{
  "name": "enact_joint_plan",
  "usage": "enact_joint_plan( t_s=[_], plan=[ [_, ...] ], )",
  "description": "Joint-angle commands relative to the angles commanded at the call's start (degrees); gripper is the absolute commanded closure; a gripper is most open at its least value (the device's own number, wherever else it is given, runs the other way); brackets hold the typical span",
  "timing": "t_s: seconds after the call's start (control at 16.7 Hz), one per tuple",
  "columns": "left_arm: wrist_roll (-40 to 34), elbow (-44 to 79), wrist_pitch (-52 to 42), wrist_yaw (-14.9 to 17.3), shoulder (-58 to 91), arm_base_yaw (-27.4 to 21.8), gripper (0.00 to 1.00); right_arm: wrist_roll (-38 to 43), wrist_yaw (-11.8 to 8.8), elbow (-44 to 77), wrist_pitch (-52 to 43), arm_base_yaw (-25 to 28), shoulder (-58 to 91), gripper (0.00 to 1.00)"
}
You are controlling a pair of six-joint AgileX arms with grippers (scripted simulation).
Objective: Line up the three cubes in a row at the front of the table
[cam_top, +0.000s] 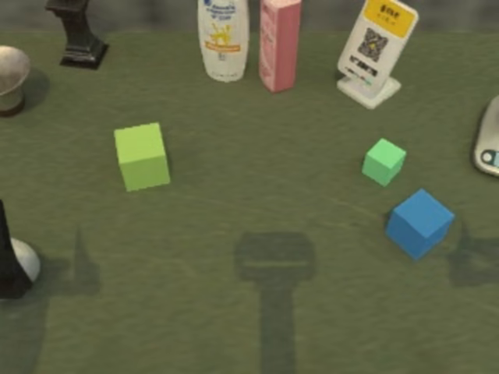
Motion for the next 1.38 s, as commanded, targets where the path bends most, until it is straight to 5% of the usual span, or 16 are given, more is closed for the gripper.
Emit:
enact_joint_plan(
  t_s=[0.9, 1.38],
  plan=[
    [0.00, 0.00, 0.00, 0.00, 0.00, 0.00, 0.00, -19.27, 0.69, 83.72, -52.83, 11.06, 95.20, 0.00],
    [0.00, 0.00, 0.00, 0.00, 0.00, 0.00, 0.00, -26.02, 0.50, 115.03, -69.97, 15.18, 125.59, 0.00]
  ],
)
